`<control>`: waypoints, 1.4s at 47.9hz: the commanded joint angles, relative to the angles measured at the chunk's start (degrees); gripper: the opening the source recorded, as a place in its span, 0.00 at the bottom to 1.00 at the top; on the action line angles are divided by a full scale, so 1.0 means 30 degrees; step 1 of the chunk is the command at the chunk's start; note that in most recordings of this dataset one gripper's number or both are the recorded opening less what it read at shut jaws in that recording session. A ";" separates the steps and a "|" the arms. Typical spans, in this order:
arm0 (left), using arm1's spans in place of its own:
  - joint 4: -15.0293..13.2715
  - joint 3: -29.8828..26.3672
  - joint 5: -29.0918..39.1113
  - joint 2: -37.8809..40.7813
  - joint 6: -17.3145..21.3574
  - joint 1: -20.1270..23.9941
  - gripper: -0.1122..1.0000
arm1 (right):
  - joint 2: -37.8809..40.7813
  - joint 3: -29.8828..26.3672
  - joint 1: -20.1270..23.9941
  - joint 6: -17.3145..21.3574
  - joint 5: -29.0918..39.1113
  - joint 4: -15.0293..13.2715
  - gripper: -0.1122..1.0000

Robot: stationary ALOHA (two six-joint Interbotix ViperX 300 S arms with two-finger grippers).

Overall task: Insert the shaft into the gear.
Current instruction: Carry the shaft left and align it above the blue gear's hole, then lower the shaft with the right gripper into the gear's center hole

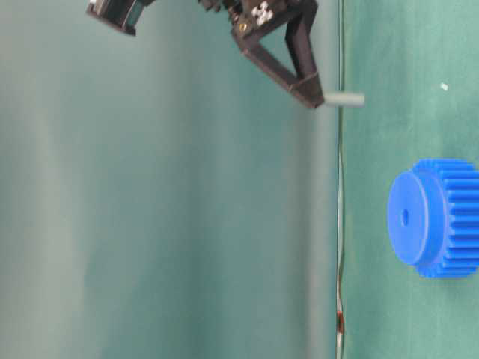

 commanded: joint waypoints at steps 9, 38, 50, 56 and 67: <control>0.0059 -0.0469 -0.0146 0.0117 0.0029 0.0029 0.10 | 0.1787 -0.2959 0.0762 -0.0117 0.0029 -0.0264 0.27; 0.0059 -0.0469 -0.0088 0.0146 0.0000 0.0059 0.10 | 0.4453 -0.6475 0.1406 -0.0264 0.1377 -0.0791 0.27; 0.0029 -0.0469 -0.0088 0.0146 0.0000 0.0059 0.10 | 0.4834 -0.6328 0.1406 -0.0234 0.0996 -0.0762 0.26; 0.0059 -0.0469 -0.0088 0.0146 0.0000 0.0029 0.10 | 0.5186 -0.6328 0.1377 -0.0205 0.0791 -0.0703 0.26; 0.0059 -0.0469 -0.0088 0.0146 0.0000 0.0029 0.10 | 0.6006 -0.6328 0.1377 -0.0117 0.0410 -0.0674 0.27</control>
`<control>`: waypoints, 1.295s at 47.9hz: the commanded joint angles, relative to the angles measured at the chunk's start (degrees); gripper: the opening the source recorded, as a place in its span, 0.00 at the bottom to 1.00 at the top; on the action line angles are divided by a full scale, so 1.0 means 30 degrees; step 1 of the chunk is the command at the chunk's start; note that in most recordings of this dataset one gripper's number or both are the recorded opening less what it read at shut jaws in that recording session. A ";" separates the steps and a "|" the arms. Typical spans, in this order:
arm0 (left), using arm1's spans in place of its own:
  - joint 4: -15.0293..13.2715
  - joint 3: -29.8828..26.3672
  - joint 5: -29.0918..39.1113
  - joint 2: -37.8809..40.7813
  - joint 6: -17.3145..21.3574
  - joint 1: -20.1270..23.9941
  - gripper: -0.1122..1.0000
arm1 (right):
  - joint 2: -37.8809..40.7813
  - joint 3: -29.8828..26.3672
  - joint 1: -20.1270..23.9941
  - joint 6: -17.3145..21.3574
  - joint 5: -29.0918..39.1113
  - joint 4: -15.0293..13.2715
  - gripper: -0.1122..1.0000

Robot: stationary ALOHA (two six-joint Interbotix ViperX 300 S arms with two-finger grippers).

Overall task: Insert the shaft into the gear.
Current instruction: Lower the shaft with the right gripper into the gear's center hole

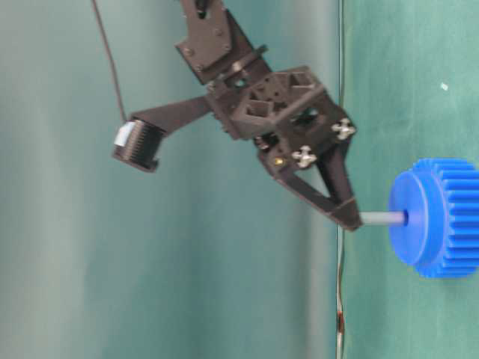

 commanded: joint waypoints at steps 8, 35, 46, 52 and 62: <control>0.0059 -0.0469 -0.0088 0.0146 -0.0029 0.0059 0.10 | 0.0293 -0.0234 0.0029 0.0088 -0.0586 0.0088 0.26; 0.0059 -0.0469 -0.0088 0.0146 -0.0029 0.0059 0.10 | 0.1172 -0.0234 0.0029 0.0088 -0.1025 0.0088 0.26; 0.0059 -0.0469 -0.0088 0.0146 -0.0029 0.0029 0.10 | 0.1436 -0.0205 0.0000 0.0059 -0.1406 0.0088 0.26; 0.0059 -0.0469 -0.0088 0.0146 -0.0029 0.0029 0.10 | 0.1436 -0.0205 0.0029 0.0059 -0.1494 0.0088 0.27; 0.0059 -0.0469 -0.0059 0.0146 -0.0029 0.0029 0.10 | 0.1436 -0.0146 0.0029 0.0059 -0.1406 0.0088 0.27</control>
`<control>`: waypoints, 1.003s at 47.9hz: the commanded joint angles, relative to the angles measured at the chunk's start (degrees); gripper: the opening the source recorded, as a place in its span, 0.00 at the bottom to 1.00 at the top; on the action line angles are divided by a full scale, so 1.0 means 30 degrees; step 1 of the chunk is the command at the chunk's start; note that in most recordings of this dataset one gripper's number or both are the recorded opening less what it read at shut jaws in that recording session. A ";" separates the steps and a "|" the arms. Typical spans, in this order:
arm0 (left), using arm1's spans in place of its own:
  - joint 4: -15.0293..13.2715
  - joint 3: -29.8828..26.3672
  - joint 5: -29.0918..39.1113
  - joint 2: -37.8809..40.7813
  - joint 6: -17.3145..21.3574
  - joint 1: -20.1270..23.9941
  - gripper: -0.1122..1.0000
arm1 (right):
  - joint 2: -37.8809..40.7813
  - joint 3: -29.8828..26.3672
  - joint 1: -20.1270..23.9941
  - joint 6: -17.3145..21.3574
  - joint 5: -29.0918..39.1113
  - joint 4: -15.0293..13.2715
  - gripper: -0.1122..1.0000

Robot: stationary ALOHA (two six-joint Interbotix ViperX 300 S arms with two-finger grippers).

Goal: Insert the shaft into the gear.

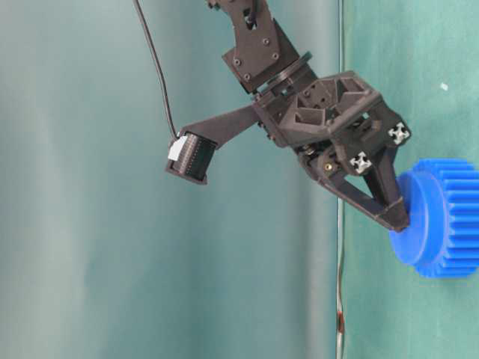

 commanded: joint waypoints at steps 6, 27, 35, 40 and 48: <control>0.0059 -0.0439 -0.0088 0.0146 -0.0029 0.0059 0.10 | -0.0205 -0.0117 -0.0029 0.0029 -0.0117 0.0059 0.27; 0.0029 -0.0469 0.0029 0.0146 -0.0029 0.0029 0.10 | -0.0732 -0.0117 -0.0205 0.0088 -0.0146 0.0264 0.92; 0.0059 -0.0439 0.0000 0.0146 -0.0029 0.0029 0.10 | -0.2256 0.0000 -0.0205 -0.0059 0.0322 0.0234 0.88; 0.0029 -0.0439 0.0000 0.0146 -0.0029 0.0029 0.10 | -0.3457 0.0205 -0.0205 -0.0146 0.0615 0.0088 0.88; 0.0029 -0.0469 0.0029 0.0146 -0.0029 0.0029 0.10 | -0.5830 0.0938 -0.0205 -0.0176 0.0820 -0.0117 0.88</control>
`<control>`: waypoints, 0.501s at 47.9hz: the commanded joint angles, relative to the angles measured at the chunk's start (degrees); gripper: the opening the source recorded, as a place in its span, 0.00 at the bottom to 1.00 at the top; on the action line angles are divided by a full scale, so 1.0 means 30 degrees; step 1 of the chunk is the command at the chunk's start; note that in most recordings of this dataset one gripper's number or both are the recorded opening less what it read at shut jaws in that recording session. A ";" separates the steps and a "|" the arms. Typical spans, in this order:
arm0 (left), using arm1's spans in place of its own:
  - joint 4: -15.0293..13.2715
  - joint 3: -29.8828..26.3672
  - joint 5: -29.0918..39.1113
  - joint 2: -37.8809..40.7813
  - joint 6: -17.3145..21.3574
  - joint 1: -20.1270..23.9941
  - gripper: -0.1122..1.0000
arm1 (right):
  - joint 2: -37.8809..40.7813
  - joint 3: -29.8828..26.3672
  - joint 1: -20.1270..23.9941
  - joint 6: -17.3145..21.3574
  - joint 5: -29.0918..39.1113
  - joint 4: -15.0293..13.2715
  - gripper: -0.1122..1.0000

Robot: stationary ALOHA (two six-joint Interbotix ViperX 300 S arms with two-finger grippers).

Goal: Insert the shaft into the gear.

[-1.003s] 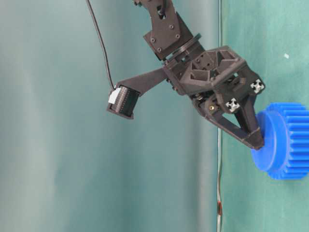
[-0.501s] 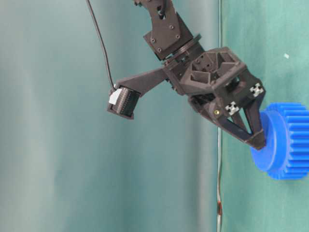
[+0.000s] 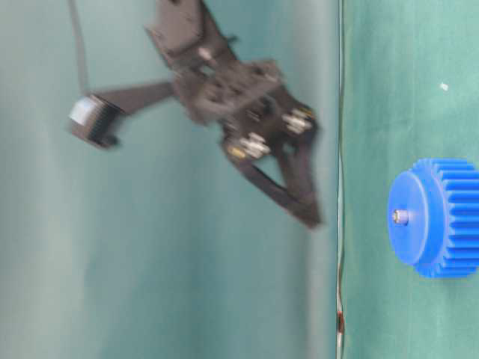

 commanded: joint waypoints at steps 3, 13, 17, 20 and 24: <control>0.0059 -0.0469 -0.0059 0.0146 -0.0029 0.0000 0.10 | -0.2314 0.0527 0.0029 -0.0029 0.0029 -0.0088 0.88; 0.0059 -0.0469 -0.0029 0.0146 -0.0029 -0.0029 0.10 | -0.5273 0.2139 0.0029 -0.0029 0.0088 -0.0088 0.88; 0.0059 -0.0469 -0.0029 0.0146 -0.0029 -0.0029 0.10 | -0.6445 0.2842 0.0029 -0.0029 0.0088 -0.0059 0.88; 0.0029 -0.0439 -0.0029 0.0146 -0.0029 -0.0029 0.10 | -0.7354 0.3398 0.0029 -0.0029 0.0088 -0.0059 0.88; 0.0059 -0.0439 -0.0029 0.0146 -0.0029 -0.0029 0.10 | -0.8730 0.4336 0.0029 -0.0059 0.0059 -0.0088 0.88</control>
